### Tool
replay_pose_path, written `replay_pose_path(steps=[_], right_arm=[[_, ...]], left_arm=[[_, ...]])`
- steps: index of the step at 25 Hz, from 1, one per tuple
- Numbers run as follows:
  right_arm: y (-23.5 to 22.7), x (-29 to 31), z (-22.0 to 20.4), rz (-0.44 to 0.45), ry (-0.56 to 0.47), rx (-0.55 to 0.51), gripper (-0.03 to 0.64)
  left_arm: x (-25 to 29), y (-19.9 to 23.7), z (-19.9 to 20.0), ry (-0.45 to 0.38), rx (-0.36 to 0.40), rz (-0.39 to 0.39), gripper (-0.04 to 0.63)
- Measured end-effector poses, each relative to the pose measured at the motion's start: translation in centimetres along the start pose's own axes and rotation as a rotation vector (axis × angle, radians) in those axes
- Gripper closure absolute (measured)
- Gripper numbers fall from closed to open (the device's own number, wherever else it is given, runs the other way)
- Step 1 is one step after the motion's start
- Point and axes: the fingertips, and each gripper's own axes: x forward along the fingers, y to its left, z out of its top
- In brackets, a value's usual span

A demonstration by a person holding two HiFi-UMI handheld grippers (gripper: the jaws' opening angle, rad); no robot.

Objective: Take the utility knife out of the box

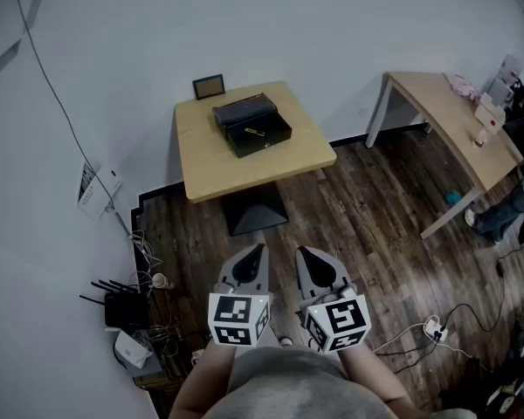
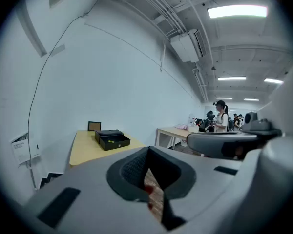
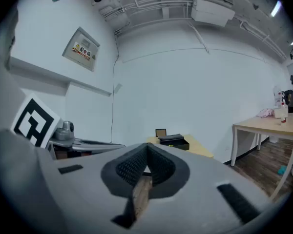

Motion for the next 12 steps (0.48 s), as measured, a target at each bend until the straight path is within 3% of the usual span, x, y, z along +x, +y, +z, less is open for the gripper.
replay_pose_path(steps=[8, 12], right_arm=[[-0.2, -0.6, 0.1, 0.008, -0.008, -0.002, 0.617], [-0.4, -0.6, 0.1, 0.009, -0.008, 0.009, 0.617]], left_arm=[[0.0, -0.4, 0.2, -0.002, -0.003, 0.009, 0.592], [0.0, -1.1, 0.2, 0.015, -0.014, -0.026, 0.592]])
